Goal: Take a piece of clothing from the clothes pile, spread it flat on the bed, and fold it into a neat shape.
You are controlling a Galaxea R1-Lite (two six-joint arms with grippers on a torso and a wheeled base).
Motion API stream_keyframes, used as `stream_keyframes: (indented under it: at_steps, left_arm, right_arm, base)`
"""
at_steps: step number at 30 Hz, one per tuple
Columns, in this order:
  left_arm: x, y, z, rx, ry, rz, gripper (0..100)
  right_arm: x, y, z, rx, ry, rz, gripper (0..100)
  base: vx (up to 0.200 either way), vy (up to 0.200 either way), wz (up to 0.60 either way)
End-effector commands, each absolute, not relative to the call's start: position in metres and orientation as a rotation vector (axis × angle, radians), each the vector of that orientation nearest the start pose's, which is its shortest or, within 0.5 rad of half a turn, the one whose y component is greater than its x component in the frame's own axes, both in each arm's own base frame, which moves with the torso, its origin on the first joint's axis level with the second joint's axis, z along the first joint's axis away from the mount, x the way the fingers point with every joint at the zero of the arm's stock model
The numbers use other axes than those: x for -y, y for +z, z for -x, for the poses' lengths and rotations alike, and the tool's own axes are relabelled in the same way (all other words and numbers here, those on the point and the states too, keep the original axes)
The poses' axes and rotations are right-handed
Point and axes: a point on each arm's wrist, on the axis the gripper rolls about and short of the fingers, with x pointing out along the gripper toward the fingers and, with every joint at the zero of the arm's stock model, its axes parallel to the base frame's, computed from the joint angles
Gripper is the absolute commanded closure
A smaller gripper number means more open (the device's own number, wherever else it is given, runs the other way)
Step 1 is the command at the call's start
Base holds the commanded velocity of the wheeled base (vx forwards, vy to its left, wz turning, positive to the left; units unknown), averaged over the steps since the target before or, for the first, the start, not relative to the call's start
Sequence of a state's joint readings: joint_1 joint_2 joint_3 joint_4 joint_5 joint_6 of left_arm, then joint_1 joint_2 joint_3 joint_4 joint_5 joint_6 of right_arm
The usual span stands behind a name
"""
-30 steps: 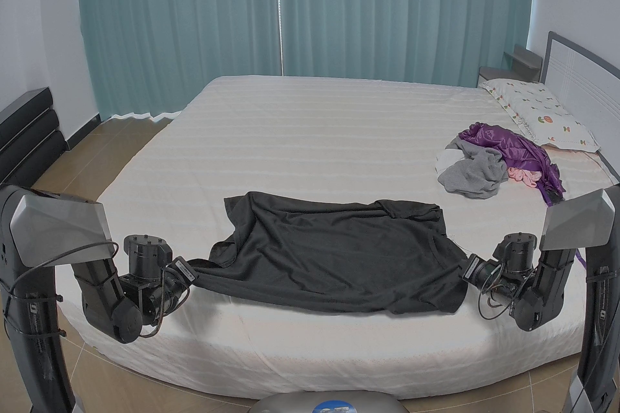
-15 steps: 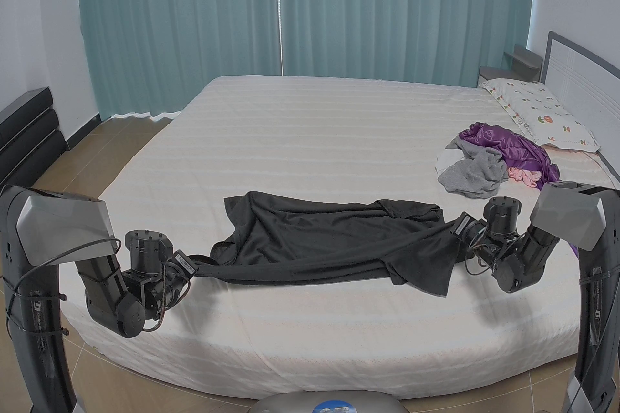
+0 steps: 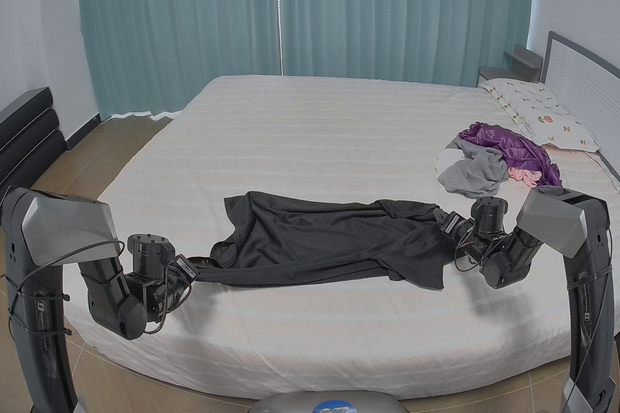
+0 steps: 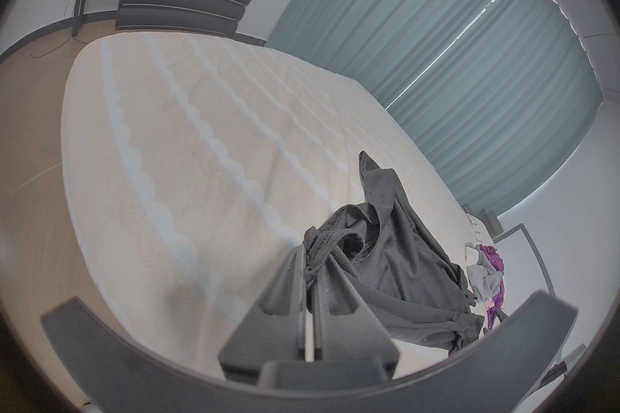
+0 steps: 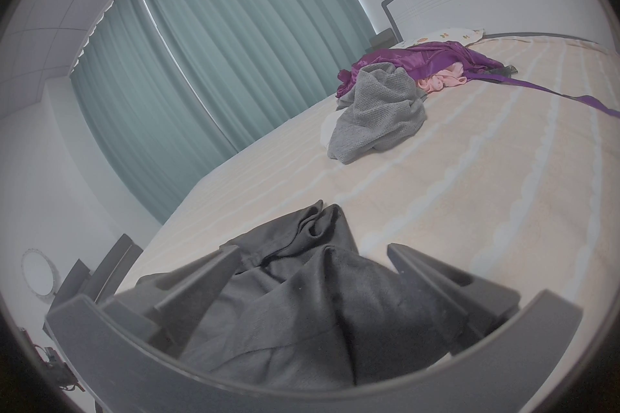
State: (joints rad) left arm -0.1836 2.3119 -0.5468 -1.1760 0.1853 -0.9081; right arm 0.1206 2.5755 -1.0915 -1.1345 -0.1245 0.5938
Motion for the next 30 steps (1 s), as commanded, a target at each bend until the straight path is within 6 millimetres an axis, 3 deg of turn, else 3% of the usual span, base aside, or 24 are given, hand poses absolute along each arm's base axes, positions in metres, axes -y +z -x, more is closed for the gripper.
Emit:
stream_keyframes:
  at_steps: [1, 2, 4, 7, 13, 19, 20, 23, 30]
  left_arm:
    - [0.056, -0.023, -0.322, -0.537, 0.264, 0.773, 100]
    - [0.056, -0.022, -0.322, -0.535, 0.265, 0.774, 100]
    - [0.055, -0.022, -0.321, -0.538, 0.266, 0.774, 100]
    - [0.055, -0.021, -0.320, -0.539, 0.267, 0.774, 100]
    - [0.055, -0.022, -0.318, -0.545, 0.270, 0.772, 100]
    - [0.053, -0.022, -0.316, -0.549, 0.275, 0.770, 100]
    - [0.053, -0.022, -0.316, -0.549, 0.275, 0.770, 100]
    - [0.053, -0.022, -0.316, -0.549, 0.276, 0.769, 100]
    - [0.053, -0.023, -0.308, -0.568, 0.279, 0.754, 100]
  right_arm:
    - [-0.048, -0.022, -0.422, -0.337, -0.054, -0.560, 0]
    - [-0.050, -0.018, -0.400, -0.410, 0.014, -0.559, 0]
    - [-0.054, -0.017, -0.380, -0.479, 0.075, -0.545, 0]
    - [-0.057, -0.021, -0.362, -0.542, 0.105, -0.516, 0]
    - [-0.062, -0.048, -0.349, -0.651, 0.114, -0.502, 0]
    - [-0.071, -0.067, -0.353, -0.682, 0.128, -0.491, 0]
    - [-0.073, -0.068, -0.354, -0.679, 0.132, -0.488, 100]
    - [-0.074, -0.071, -0.357, -0.667, 0.130, -0.485, 100]
    - [-0.063, -0.053, -0.344, -0.662, 0.118, -0.482, 100]
  base:
    - [0.000, 0.000, 0.00]
    - [0.000, 0.000, 0.00]
    - [0.000, 0.000, 0.00]
    - [0.000, 0.000, 0.00]
    - [0.000, 0.000, 0.00]
    - [0.000, 0.000, 0.00]
    - [0.000, 0.000, 0.00]
    - [0.000, 0.000, 0.00]
    - [0.000, 0.000, 0.00]
